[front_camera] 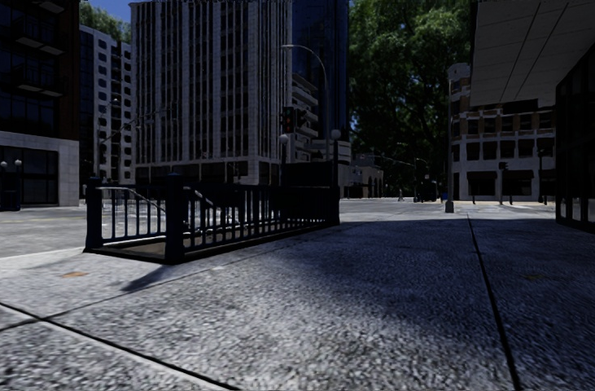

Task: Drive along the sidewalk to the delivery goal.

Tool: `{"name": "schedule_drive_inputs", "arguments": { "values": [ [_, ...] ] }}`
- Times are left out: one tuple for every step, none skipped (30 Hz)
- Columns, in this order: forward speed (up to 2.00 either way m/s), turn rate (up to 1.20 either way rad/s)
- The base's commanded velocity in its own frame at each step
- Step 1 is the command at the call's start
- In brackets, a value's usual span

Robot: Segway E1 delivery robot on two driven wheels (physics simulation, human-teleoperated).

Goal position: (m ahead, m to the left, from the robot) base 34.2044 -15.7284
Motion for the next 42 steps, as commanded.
{"name": "schedule_drive_inputs", "arguments": {
  "values": [
    [2.00,-0.53],
    [2.00,-0.53],
    [2.00,-0.53],
    [2.00,-0.53],
    [2.00,-0.53],
    [2.00,-0.53],
    [2.00,-0.53],
    [2.00,-0.53],
    [2.00,-0.53],
    [2.00,-0.53],
    [2.00,-0.53],
    [2.00,-0.53],
    [2.00,-0.53],
    [2.00,-0.53],
    [2.00,-0.53],
    [2.00,-0.53],
    [2.00,-0.53],
    [2.00,-0.53],
    [2.00,-0.53],
    [2.00,-0.53],
    [2.00,-0.53],
    [2.00,-0.53],
    [2.00,-0.53],
    [2.00,-0.53],
    [2.00,-0.53],
    [2.00,-0.53],
    [2.00,-0.53],
    [2.00,-0.53],
    [2.00,-0.53],
    [2.00,-0.53],
    [2.00,-0.53],
    [2.00,-0.53],
    [2.00,-0.53],
    [2.00,-0.53],
    [2.00,-0.53],
    [2.00,-0.53],
    [2.00,-0.53],
    [2.00,-0.53],
    [2.00,-0.53],
    [2.00,-0.53],
    [2.00,-0.53],
    [2.00,-0.06]
  ]
}}
